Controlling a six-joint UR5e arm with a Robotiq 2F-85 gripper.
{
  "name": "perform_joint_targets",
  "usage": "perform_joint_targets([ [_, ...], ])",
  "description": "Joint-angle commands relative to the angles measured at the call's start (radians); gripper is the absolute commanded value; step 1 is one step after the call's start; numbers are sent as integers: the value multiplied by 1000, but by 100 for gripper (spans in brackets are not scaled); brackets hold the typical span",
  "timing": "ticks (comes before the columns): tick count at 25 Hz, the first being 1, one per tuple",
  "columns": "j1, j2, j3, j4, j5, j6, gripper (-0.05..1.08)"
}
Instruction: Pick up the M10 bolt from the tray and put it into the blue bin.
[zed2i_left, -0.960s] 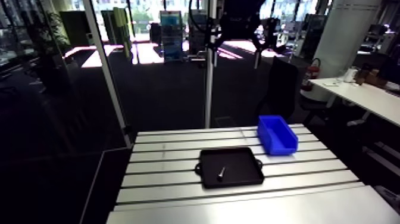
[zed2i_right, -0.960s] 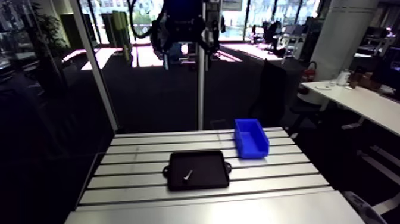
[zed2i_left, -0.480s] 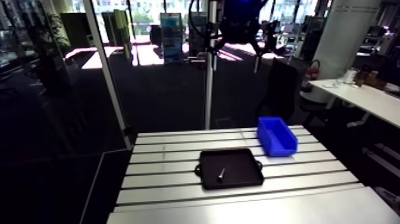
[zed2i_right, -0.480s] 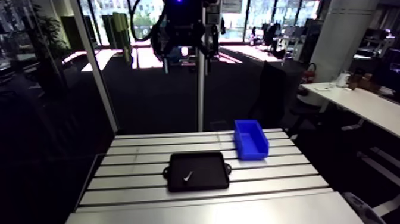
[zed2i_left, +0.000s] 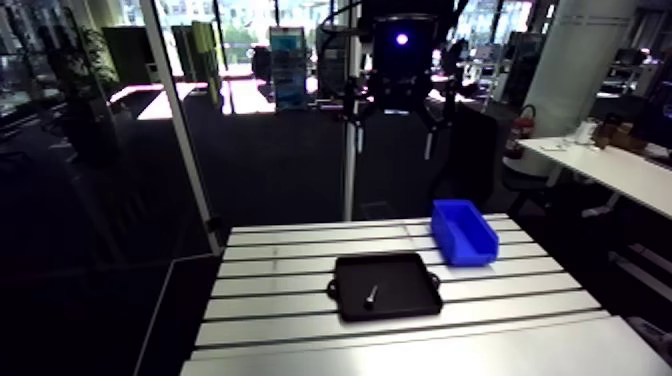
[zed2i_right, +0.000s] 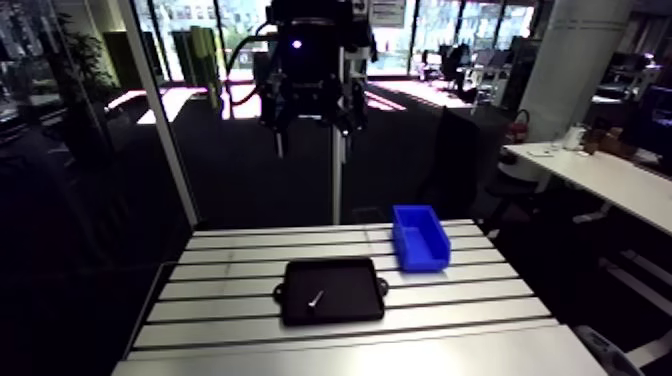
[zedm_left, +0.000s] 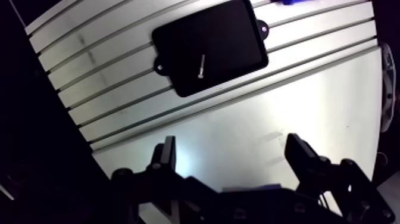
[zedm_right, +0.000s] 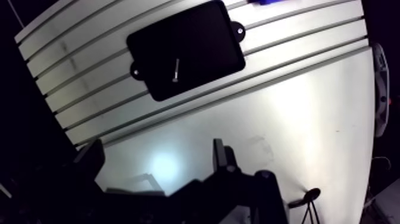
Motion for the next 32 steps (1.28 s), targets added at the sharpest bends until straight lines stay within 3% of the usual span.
perform_joint_targets([
  [1,-3,-11,117,-136,-1,37,0],
  [7,-4,-6,206,-280,1,39,0],
  [23,-9,48,299,-380,-1,39,0],
  [32,-11,109,361,-478,-2,39,1],
])
